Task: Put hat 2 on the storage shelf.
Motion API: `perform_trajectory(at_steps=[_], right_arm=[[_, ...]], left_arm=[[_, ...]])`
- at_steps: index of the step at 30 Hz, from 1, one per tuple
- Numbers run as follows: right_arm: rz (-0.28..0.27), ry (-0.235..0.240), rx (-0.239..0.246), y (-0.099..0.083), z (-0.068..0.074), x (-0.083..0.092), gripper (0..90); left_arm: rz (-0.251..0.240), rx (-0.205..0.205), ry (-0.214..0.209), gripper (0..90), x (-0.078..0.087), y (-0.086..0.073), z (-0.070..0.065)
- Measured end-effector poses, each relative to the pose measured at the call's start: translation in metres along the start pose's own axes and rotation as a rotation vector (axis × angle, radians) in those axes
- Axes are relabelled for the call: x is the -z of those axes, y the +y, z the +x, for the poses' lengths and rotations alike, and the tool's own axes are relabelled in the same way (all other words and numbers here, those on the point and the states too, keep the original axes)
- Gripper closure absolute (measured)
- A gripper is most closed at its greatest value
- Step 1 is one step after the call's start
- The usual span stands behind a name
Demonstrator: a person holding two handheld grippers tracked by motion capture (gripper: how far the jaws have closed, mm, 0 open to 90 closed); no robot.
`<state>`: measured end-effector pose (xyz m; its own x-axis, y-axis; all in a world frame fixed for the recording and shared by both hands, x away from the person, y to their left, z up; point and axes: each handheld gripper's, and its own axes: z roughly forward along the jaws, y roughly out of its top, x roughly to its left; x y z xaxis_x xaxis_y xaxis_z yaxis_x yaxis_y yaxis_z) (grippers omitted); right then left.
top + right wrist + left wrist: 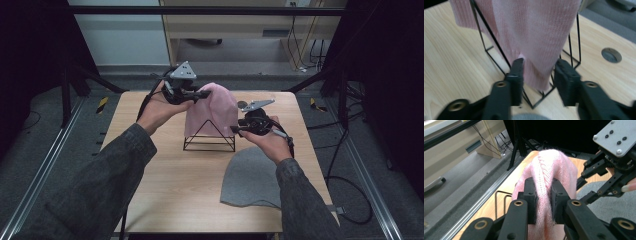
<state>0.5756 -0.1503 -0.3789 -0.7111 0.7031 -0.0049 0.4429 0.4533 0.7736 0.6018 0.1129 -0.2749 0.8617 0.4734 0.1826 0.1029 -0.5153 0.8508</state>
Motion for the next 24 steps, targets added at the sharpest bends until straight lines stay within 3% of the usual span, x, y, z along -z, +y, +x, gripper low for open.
perform_trajectory(at_steps=[4,8,13,24], right_arm=[[0.019,-0.025,-0.004,-0.007,0.0,0.005,44.7],[0.021,-0.063,-0.019,-0.014,-0.005,0.015,41.4],[0.016,-0.107,-0.052,-0.023,-0.014,0.027,41.3],[0.073,-0.154,-0.136,-0.055,-0.031,0.031,52.7]], left_arm=[[0.024,0.004,-0.009,77.6,-0.008,-0.008,-0.005],[0.044,0.014,-0.016,77.4,-0.011,-0.016,-0.008],[0.059,0.034,-0.044,76.7,-0.015,-0.029,-0.009],[0.105,0.072,-0.041,75.0,-0.02,-0.047,-0.012]])
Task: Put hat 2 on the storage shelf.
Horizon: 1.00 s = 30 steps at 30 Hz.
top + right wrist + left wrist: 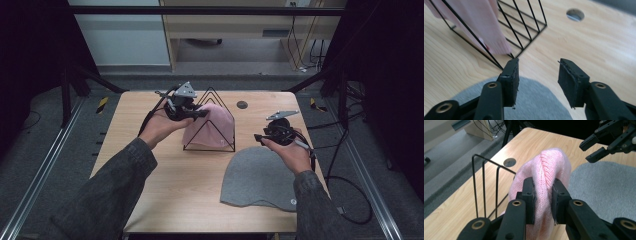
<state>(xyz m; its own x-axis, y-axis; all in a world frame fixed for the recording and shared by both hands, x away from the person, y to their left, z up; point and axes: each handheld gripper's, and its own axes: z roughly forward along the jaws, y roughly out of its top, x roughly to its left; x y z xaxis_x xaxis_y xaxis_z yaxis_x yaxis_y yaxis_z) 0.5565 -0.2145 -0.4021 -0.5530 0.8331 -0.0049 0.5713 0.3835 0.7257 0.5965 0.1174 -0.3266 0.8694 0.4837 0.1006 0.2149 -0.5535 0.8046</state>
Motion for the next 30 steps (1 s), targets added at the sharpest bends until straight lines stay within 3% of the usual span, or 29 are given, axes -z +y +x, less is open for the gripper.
perform_trajectory(at_steps=[5,9,15,20,22,30], right_arm=[[0.022,-0.012,-0.045,-0.016,-0.009,-0.002,58.7],[0.028,-0.026,-0.057,-0.025,-0.012,0.001,61.6],[0.032,-0.031,-0.087,-0.037,-0.016,0.004,65.8],[0.057,-0.046,-0.106,-0.045,-0.021,-0.001,63.7],[0.073,-0.049,-0.119,-0.047,-0.023,-0.005,61.8],[0.153,-0.058,-0.165,-0.057,-0.029,-0.027,52.0]], left_arm=[[0.002,0.015,0.016,68.9,0.0,-0.004,-0.003],[-0.028,0.036,0.011,59.1,0.005,-0.003,-0.008],[-0.066,0.038,0.058,39.2,0.032,-0.008,-0.022],[-0.051,0.041,0.095,24.2,0.056,-0.028,-0.028],[-0.047,0.066,0.107,20.0,0.064,-0.039,-0.03],[0.028,0.084,0.092,7.8,0.08,-0.088,-0.038]])
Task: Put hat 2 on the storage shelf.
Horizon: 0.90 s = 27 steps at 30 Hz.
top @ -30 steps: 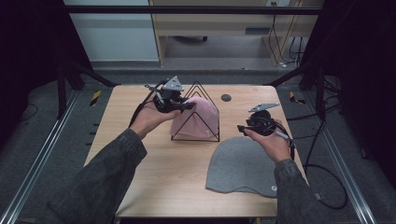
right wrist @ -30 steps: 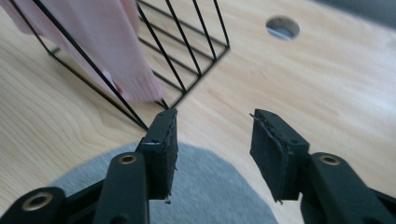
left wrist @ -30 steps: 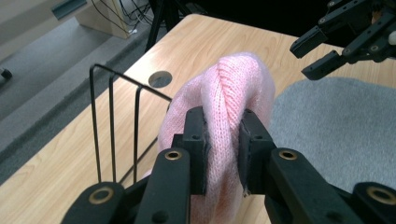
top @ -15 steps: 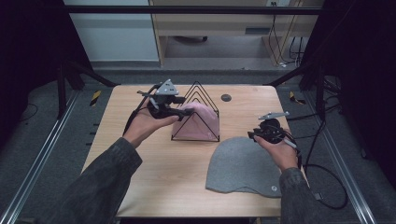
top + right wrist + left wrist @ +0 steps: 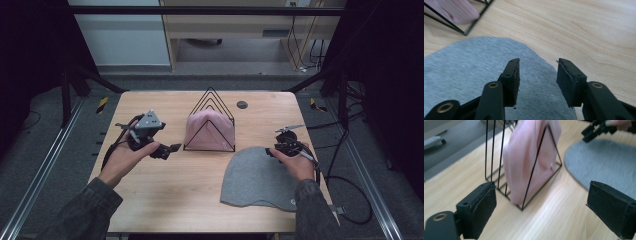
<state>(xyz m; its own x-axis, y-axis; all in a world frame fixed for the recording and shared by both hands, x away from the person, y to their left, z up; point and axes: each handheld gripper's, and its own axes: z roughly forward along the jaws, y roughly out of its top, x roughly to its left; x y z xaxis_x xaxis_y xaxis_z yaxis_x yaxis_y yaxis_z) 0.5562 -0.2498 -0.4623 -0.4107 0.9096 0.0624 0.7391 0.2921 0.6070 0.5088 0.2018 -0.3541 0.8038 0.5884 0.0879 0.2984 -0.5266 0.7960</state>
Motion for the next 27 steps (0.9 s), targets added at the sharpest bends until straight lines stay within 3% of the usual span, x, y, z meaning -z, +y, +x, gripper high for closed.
perform_trajectory(at_steps=[5,8,18,27], right_arm=[[0.029,-0.018,-0.037,-0.002,-0.007,-0.01,48.8],[0.048,-0.029,-0.027,-0.002,-0.009,-0.012,46.9],[0.073,-0.015,-0.012,-0.004,-0.009,-0.015,47.9],[0.088,-0.024,-0.001,-0.005,-0.009,-0.019,51.3]], left_arm=[[0.036,0.009,-0.006,7.3,-0.002,-0.022,0.0],[0.051,0.018,-0.008,7.3,-0.003,-0.03,-0.001],[0.041,0.028,-0.026,7.5,0.001,-0.044,-0.01],[0.043,0.03,-0.031,7.9,0.001,-0.048,-0.011]])
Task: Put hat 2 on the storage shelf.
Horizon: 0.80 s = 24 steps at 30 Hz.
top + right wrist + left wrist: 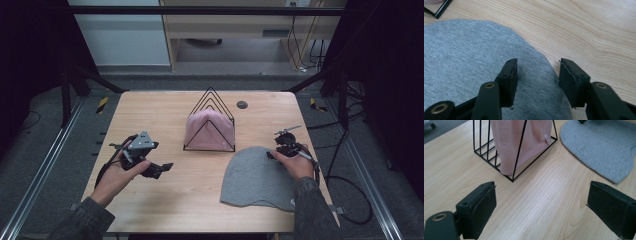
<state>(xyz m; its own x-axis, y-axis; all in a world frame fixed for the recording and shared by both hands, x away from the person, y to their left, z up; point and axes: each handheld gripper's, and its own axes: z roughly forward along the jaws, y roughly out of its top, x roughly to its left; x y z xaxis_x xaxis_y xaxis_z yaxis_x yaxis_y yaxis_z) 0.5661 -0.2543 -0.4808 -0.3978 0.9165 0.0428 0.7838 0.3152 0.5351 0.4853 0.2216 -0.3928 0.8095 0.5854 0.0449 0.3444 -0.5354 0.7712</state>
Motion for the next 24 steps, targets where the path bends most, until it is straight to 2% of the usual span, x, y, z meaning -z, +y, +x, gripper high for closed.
perform_trajectory(at_steps=[3,7,10,13,18,24], right_arm=[[0.0,0.004,0.009,-0.001,0.001,0.001,56.9],[-0.006,0.02,0.035,-0.003,0.004,0.003,71.1],[-0.015,0.042,0.047,-0.006,0.006,0.004,81.2],[-0.044,0.041,0.061,-0.008,0.008,0.009,84.0],[-0.118,0.071,0.09,-0.007,0.019,0.035,84.4],[-0.239,0.101,0.171,-0.004,0.042,0.079,84.6]], left_arm=[[-0.006,0.002,0.0,7.9,0.001,0.0,-0.001],[-0.001,0.003,-0.002,8.0,0.0,-0.001,-0.005],[0.023,0.018,-0.018,14.8,-0.003,-0.002,-0.006],[0.037,0.024,-0.037,14.2,-0.006,-0.004,-0.009],[0.046,0.039,-0.061,12.2,-0.012,-0.004,-0.012],[0.051,0.04,-0.092,10.9,-0.017,-0.004,-0.022]])
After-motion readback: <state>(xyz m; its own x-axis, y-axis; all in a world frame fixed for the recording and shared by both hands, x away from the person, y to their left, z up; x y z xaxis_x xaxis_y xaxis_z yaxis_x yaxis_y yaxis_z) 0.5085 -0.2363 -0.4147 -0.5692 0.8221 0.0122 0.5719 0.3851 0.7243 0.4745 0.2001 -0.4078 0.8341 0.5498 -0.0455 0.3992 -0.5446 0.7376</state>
